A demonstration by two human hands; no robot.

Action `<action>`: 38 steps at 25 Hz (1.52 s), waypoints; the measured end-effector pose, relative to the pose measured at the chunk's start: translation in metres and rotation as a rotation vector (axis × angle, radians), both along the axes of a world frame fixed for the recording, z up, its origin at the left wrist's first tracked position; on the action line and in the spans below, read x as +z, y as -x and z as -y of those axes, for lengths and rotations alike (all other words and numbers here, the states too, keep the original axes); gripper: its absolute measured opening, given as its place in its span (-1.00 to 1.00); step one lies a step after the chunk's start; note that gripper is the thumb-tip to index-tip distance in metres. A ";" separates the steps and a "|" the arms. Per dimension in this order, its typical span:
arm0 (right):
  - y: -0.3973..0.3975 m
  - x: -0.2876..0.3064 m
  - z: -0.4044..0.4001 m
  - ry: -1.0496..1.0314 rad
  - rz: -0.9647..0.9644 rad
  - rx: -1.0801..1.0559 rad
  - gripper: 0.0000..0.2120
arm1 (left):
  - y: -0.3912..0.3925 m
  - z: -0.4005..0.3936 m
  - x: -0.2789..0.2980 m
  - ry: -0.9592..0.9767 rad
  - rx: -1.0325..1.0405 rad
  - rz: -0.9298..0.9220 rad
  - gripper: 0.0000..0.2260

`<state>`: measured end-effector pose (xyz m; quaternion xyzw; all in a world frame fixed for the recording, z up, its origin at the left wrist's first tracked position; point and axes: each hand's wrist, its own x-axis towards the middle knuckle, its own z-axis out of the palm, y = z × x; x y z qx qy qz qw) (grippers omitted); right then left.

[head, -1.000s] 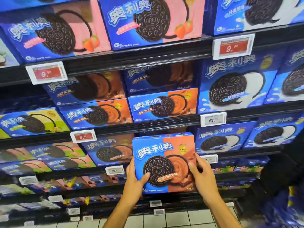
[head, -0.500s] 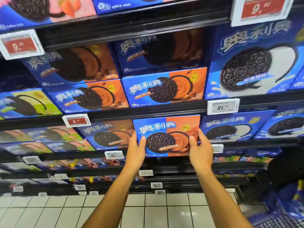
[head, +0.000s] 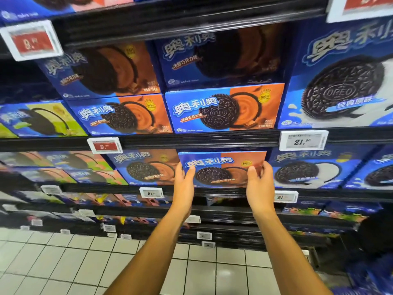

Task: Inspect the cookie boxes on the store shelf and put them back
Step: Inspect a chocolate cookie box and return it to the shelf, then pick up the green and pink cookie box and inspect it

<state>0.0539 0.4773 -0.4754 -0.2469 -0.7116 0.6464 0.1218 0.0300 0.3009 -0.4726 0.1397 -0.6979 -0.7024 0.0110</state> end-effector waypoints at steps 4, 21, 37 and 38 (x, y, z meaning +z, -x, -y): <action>0.001 0.000 0.004 0.018 0.023 -0.029 -0.55 | 0.003 -0.006 -0.003 -0.074 0.058 -0.050 -0.68; -0.007 -0.007 0.016 0.114 -0.002 -0.044 -0.39 | -0.003 -0.032 0.013 -0.166 0.359 0.150 -0.57; -0.029 -0.007 0.025 0.093 -0.016 -0.019 -0.51 | -0.063 0.047 0.011 -0.329 0.135 0.157 -0.81; -0.032 -0.008 0.035 0.094 -0.030 -0.031 -0.53 | -0.067 0.062 0.009 -0.345 0.154 0.155 -0.77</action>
